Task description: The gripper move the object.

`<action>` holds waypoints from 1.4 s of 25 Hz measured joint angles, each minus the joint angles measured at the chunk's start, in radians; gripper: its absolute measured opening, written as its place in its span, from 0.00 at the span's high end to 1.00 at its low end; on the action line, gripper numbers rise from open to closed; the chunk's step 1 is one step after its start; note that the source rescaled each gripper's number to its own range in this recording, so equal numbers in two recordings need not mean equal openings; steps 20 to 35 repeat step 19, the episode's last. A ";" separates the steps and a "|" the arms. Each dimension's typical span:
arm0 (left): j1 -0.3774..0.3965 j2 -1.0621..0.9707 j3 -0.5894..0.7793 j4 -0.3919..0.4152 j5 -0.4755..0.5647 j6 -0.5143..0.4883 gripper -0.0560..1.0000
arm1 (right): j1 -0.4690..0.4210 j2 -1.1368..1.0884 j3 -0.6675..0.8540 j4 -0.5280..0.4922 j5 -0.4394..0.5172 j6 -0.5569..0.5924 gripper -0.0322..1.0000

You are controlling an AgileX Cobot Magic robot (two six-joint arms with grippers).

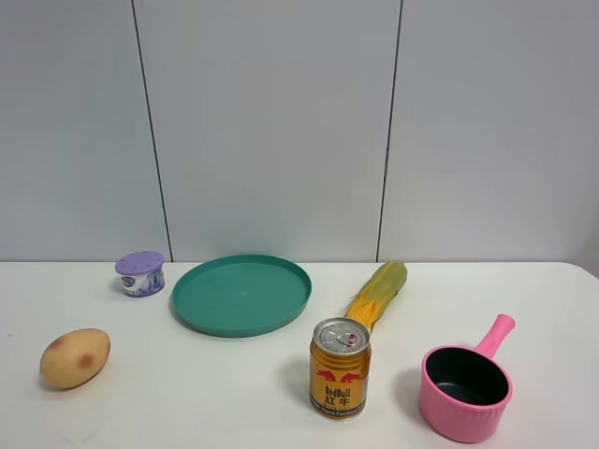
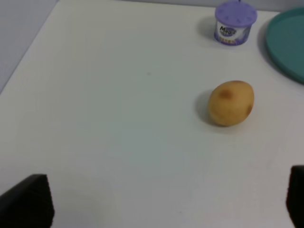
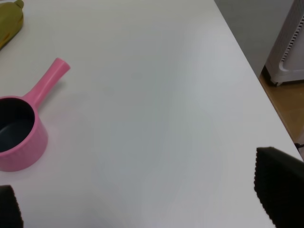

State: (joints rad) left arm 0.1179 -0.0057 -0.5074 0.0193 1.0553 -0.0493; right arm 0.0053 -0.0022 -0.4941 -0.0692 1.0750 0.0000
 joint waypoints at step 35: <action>0.000 0.000 0.000 0.000 0.000 0.000 0.00 | 0.000 0.000 0.000 0.000 0.000 0.000 0.00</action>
